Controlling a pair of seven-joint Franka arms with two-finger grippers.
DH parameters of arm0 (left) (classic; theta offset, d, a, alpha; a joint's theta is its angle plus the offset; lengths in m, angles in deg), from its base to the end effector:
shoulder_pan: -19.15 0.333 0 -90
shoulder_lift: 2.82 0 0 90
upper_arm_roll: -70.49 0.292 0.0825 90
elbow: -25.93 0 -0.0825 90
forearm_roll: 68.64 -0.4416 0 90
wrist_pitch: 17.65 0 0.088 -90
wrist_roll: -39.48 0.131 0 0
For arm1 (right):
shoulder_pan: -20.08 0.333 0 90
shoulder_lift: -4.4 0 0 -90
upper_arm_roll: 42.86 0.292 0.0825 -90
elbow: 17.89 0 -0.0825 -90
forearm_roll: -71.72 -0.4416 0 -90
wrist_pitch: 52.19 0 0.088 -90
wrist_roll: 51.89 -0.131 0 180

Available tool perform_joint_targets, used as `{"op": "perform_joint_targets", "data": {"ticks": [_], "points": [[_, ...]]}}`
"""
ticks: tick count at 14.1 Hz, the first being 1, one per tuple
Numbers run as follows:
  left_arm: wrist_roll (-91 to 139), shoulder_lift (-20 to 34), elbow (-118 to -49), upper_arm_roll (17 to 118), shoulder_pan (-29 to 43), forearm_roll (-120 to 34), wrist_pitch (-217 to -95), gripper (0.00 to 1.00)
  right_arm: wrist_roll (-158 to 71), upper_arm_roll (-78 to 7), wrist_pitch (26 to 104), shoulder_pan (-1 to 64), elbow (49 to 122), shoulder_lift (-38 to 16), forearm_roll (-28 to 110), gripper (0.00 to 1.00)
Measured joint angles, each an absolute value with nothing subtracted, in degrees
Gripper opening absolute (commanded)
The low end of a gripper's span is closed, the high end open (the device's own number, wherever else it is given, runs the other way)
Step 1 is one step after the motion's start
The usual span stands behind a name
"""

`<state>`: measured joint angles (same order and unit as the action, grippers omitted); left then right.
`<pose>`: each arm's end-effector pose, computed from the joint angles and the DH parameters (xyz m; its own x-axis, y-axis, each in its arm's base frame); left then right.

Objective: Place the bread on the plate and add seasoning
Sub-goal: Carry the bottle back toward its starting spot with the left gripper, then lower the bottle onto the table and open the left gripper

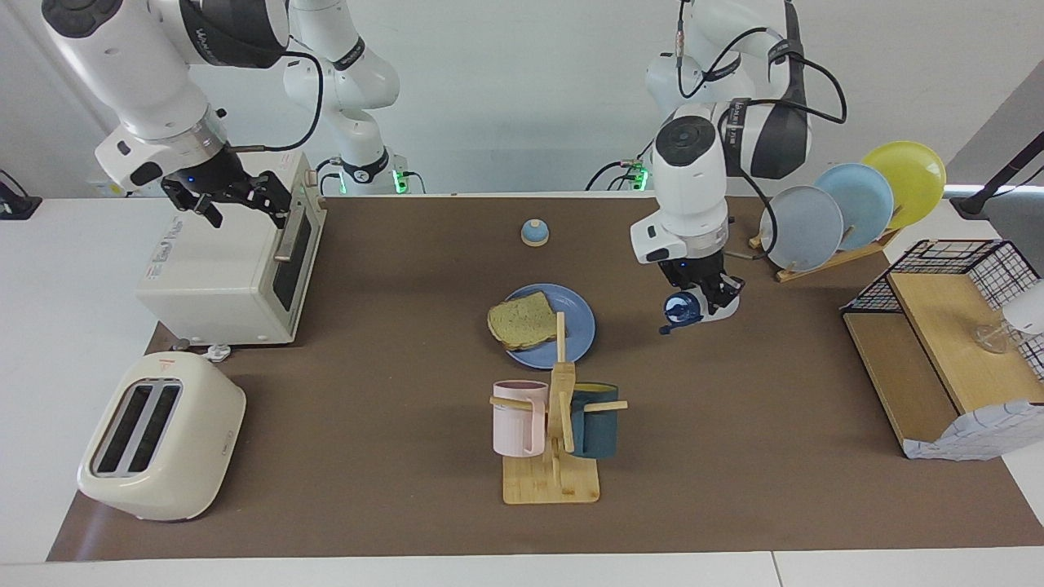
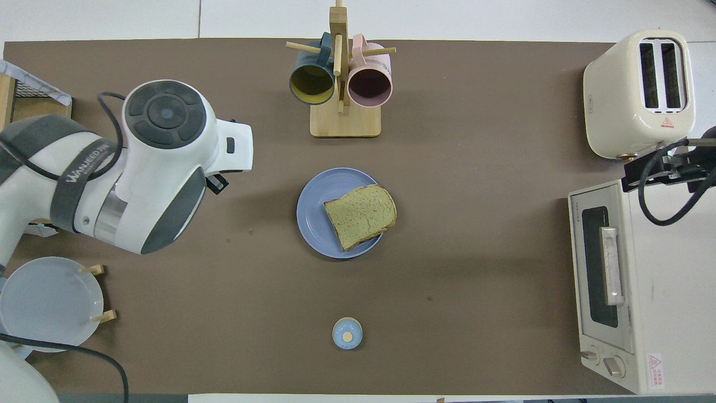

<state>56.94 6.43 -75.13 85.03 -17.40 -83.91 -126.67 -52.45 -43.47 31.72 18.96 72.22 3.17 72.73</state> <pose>0.6167 -0.2277 0.4065 0.7160 -0.6884 -0.1161 -0.6904 -0.6737 -0.2635 0.6021 -0.0206 0.5541 0.9908 -0.0416 -0.1291 -0.0395 -0.9990 0.0191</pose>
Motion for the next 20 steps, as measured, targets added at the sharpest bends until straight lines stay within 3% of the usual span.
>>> {"op": "perform_joint_targets", "data": {"ticks": [5, 13, 20], "points": [[45.73, 5.36, -82.08, 85.03, -13.3, -78.07, -145.22, 0.0, -52.45, -43.47, 31.72, 18.96, 72.22, 3.17, 72.73, 1.0], [26.92, 0.38, -104.86, 84.8, -13.23, -77.91, -185.46, 0.0, -52.45, -43.47, 31.72, 18.96, 72.22, 3.17, 72.73, 1.0], [23.76, -1.39, -115.64, 85.11, -12.56, -77.87, -204.49, 0.0, -52.45, -43.47, 31.72, 18.96, 72.22, 3.17, 72.73, 1.0]]}}
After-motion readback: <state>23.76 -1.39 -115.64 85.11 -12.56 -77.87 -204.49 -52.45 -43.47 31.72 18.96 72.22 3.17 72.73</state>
